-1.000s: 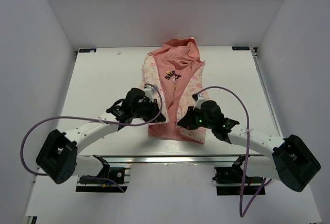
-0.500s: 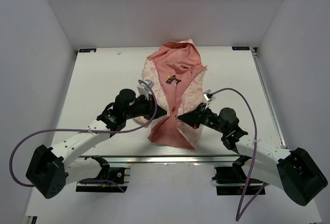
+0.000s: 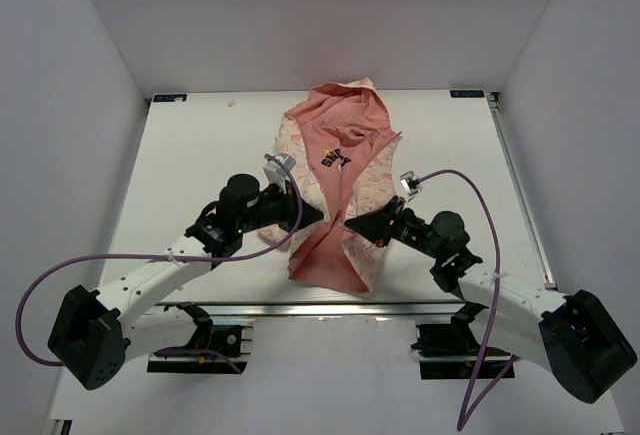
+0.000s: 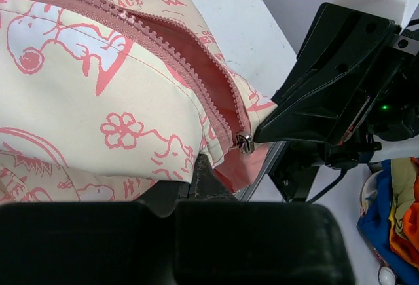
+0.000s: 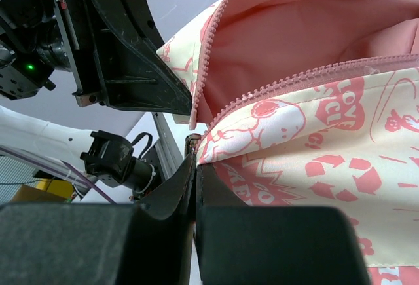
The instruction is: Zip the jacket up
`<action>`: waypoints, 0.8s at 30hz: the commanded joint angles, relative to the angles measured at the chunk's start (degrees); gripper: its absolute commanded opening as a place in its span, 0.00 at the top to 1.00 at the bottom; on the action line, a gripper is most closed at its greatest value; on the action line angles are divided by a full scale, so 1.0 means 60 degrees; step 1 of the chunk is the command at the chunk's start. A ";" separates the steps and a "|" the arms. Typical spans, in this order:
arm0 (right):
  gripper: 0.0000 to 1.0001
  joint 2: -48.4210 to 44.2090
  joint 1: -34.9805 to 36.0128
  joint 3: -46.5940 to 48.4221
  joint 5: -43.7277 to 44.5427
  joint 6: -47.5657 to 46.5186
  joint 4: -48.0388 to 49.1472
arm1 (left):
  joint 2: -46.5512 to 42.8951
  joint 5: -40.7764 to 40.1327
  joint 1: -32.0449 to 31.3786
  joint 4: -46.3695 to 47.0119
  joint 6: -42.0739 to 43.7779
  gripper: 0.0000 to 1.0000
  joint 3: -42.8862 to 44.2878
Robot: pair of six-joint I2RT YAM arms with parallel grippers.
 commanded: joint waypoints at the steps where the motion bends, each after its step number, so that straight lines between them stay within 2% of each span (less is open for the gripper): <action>1: 1.00 -0.0039 -0.0010 0.0425 -0.0297 -0.0098 0.0445 | -0.0317 -0.0062 -0.0042 0.0273 0.0129 1.00 0.0010; 10: 1.00 0.0357 -0.0010 0.0674 -0.0327 0.0151 0.0941 | -0.0097 0.0201 -0.0042 0.0433 0.0026 1.00 0.0040; 24: 1.00 0.0591 -0.0010 0.0880 -0.0327 0.0106 0.0765 | -0.0083 0.0348 -0.0042 0.0492 -0.0032 1.00 0.0040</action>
